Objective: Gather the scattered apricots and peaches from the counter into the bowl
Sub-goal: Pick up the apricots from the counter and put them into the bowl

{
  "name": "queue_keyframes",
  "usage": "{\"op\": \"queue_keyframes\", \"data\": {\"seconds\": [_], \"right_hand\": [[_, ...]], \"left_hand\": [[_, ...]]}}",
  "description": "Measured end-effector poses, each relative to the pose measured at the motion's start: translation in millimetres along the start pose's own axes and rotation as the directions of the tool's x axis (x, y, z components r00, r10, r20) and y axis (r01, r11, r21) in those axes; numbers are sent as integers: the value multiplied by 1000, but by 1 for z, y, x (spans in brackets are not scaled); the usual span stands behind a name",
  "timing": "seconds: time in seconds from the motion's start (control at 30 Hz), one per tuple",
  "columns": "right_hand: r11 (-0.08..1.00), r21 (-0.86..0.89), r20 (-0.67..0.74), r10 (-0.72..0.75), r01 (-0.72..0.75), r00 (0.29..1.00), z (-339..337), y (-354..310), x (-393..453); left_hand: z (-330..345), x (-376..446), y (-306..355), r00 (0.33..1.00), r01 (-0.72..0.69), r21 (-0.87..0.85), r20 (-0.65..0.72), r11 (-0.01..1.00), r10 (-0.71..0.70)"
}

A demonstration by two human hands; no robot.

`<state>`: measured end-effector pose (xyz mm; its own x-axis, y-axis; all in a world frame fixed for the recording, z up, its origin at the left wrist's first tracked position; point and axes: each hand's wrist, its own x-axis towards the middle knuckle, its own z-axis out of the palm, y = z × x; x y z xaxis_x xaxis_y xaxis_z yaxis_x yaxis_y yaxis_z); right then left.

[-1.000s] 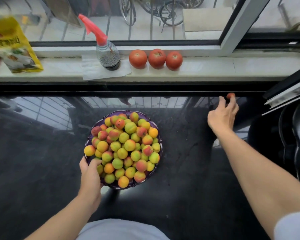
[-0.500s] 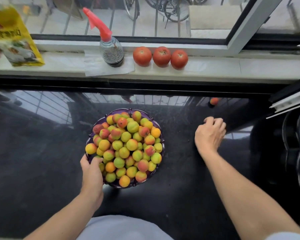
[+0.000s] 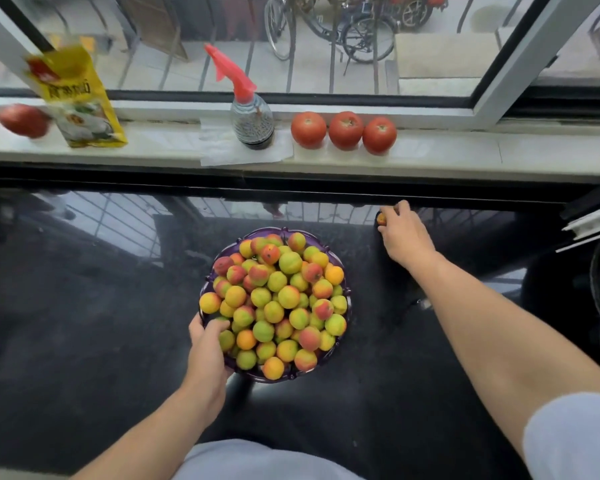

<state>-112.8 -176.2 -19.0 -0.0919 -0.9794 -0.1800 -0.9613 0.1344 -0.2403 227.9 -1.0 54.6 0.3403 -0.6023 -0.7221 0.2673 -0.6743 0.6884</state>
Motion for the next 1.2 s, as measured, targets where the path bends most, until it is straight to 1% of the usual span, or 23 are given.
{"op": "queue_keyframes", "data": {"seconds": [0.07, 0.13, 0.2, 0.27, 0.37, 0.43, 0.5, 0.53, 0.57, 0.63, 0.67, 0.7, 0.73, 0.77, 0.83, 0.93, 1.03, 1.1, 1.13, 1.17, 1.2], "right_hand": [[998, 59, -24, -7, 8, 1000, 6, -15, -8], [975, 211, -25, 71, -65, 997, 11, -31, -28], [877, 433, -23, 241, -207, 970, 14, -44, -63], [757, 575, -27, 396, -309, 918, 17, -49, -110], [639, 647, 11, 537, -416, 843, 24, -56, -195], [629, 627, 55, 553, -460, 831, 25, -64, -242], [661, 617, 44, 512, -426, 858, 22, -82, -279], [691, 621, 3, 470, -370, 883, 19, -94, -292], [736, 616, -62, 403, -283, 913, 15, -108, -301], [833, 551, -208, 191, -47, 959, 13, -138, -305], [872, 482, -278, 54, 91, 959, 16, -153, -303], [894, 396, -334, -74, 211, 940, 20, -167, -299], [904, 315, -366, -166, 290, 916, 26, -180, -293], [911, 255, -376, -216, 325, 901, 31, -190, -287], [930, 184, -377, -231, 317, 897, 40, -205, -279], [955, 104, -341, -227, 277, 912, 48, -213, -276], [967, 85, -328, -202, 242, 923, 52, -209, -276], [969, 95, -308, -189, 228, 932, 51, -209, -277], [967, 106, -298, -190, 230, 935, 50, -210, -278], [963, 126, -299, -190, 236, 935, 48, -210, -280], [958, 159, -312, -182, 240, 932, 45, -209, -281]], "left_hand": [[-3, -1, 2, 999, 25, -35, 22, 999, -25], [-6, -1, 4, 998, 48, -69, 54, 996, -44], [-12, 1, 4, 993, 76, -94, 94, 993, -67], [-17, 4, 2, 987, 123, -131, 120, 984, -107], [-27, 6, -2, 972, 195, -165, 164, 967, -168], [-31, 6, -5, 965, 210, -129, 187, 969, -184], [-36, 3, -7, 960, 210, -114, 212, 971, -182], [-38, 1, -8, 958, 207, -109, 222, 972, -179], [-41, -1, -9, 958, 201, -102, 230, 974, -174], [-47, -7, -8, 954, 186, -80, 252, 979, -161], [-51, -10, -8, 953, 177, -61, 261, 982, -156], [-56, -12, -8, 950, 169, -39, 273, 985, -152], [-60, -14, -8, 946, 158, -17, 289, 987, -147], [-64, -16, -8, 944, 152, 3, 297, 988, -146], [-72, -19, -6, 938, 147, 44, 312, 988, -153], [-82, -20, -1, 928, 115, 90, 346, 989, -139], [-88, -14, 0, 935, 40, 159, 342, 986, -93], [-91, -7, -2, 956, -71, 222, 295, 972, 2], [-92, -3, -1, 959, -163, 280, 272, 946, 84], [-94, -1, 0, 948, -271, 346, 258, 898, 187], [-94, 0, 3, 920, -380, 408, 264, 830, 291]]}}
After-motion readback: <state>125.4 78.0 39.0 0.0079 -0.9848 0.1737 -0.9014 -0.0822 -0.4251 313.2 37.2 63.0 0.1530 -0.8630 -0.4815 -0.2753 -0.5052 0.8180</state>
